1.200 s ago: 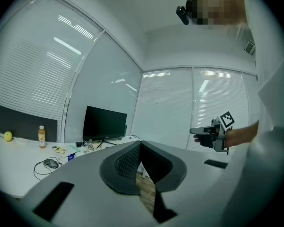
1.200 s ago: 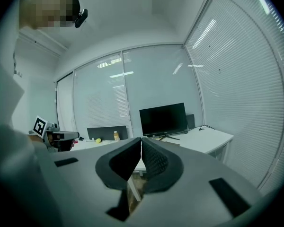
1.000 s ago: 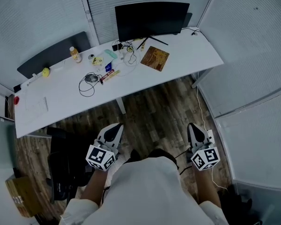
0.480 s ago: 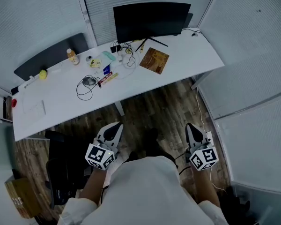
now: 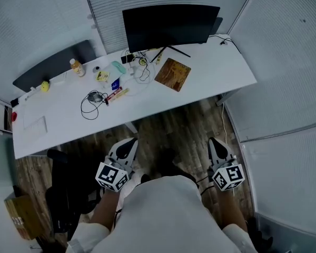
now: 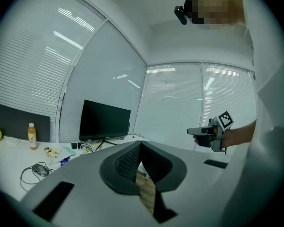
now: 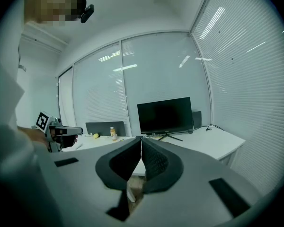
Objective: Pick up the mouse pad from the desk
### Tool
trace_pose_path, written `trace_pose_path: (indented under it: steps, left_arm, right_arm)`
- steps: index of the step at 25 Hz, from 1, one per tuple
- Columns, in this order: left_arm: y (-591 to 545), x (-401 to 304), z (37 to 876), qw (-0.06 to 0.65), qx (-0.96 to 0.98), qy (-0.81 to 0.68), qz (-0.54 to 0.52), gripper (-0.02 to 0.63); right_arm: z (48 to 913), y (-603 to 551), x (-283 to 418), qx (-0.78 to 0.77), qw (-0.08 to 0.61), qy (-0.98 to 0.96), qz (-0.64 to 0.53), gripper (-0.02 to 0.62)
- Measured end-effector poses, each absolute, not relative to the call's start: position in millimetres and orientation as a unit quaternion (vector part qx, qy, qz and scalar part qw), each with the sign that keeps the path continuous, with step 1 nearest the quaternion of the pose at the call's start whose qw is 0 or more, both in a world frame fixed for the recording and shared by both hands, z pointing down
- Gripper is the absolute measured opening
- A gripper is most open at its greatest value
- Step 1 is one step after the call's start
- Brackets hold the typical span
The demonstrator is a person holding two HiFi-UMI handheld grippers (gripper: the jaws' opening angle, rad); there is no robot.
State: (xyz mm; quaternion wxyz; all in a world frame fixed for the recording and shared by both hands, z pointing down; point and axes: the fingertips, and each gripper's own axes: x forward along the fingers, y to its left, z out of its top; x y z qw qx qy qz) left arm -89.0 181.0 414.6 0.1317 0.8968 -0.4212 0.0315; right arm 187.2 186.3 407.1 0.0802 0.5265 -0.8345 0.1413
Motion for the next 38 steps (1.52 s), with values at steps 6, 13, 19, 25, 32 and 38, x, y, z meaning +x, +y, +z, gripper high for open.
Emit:
trace_pose_path:
  steps: [6, 13, 19, 25, 32, 38]
  left_arm:
    - [138, -60, 417, 0.137, 0.891, -0.431, 0.04, 0.017]
    - [90, -25, 420, 0.14, 0.879, -0.453, 0.049, 0.017]
    - [59, 0, 420, 0.144, 0.871, -0.467, 0.052, 0.017]
    - [35, 10, 428, 0.156, 0.867, -0.471, 0.058, 0.017]
    - [0, 2, 443, 0.165, 0.869, -0.462, 0.068, 0.017]
    - [-45, -7, 462, 0.174, 0.882, -0.431, 0.08, 0.017]
  right_arm:
    - [415, 132, 212, 0.511, 0.089, -0.842, 0.15, 0.029]
    - [430, 70, 239, 0.479, 0.106, -0.858, 0.155, 0.029]
    - [438, 27, 253, 0.461, 0.104, -0.867, 0.158, 0.029]
    - [445, -7, 254, 0.448, 0.104, -0.873, 0.163, 0.029]
    - [464, -38, 251, 0.451, 0.128, -0.866, 0.171, 0.029]
    - [490, -85, 245, 0.473, 0.148, -0.844, 0.205, 0.029]
